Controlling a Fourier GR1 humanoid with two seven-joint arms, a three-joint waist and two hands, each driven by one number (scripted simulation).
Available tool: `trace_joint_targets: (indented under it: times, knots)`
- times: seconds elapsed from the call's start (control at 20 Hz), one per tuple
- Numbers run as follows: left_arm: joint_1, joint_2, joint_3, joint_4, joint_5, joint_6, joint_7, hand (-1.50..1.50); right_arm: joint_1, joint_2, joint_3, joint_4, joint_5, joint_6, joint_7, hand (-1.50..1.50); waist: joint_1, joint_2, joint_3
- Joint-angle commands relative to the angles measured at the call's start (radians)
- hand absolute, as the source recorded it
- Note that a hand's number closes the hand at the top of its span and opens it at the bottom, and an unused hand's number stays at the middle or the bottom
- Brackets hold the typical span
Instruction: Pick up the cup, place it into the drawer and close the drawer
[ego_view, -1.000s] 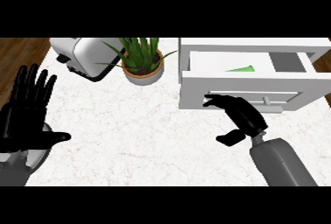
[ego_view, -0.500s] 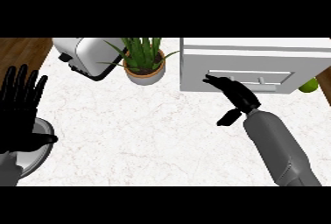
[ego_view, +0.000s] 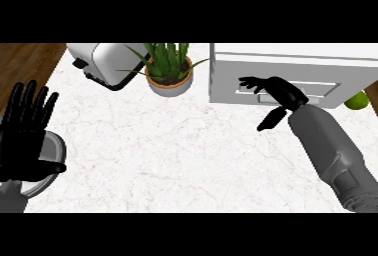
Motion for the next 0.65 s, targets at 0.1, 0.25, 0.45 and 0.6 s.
trace_joint_targets:
  times: [0.1, 0.25, 0.45, 0.6]
  knots:
    - [-0.032, -0.001, 0.014, 0.067, -0.02, -0.041, -0.022, -1.5, -0.11, -0.044, -0.046, 0.149, 0.005, -0.02, 0.048, -1.5, 0.018, 0.034, 0.007]
    - [-0.014, -0.035, -0.024, -0.014, -0.061, 0.036, -0.011, -1.5, -0.141, -0.083, -0.061, 0.176, -0.005, 0.017, 0.035, -1.5, 0.031, 0.029, 0.008]
    - [-0.027, -0.002, 0.01, 0.018, -0.03, -0.02, -0.005, -1.5, -0.129, -0.079, -0.065, 0.195, -0.006, -0.01, 0.022, -1.5, 0.044, 0.038, 0.008]
    - [-0.036, -0.017, 0.004, 0.016, -0.039, 0.0, 0.0, -1.5, -0.167, -0.096, -0.065, 0.21, -0.007, 0.025, 0.035, -1.5, 0.045, 0.035, 0.008]
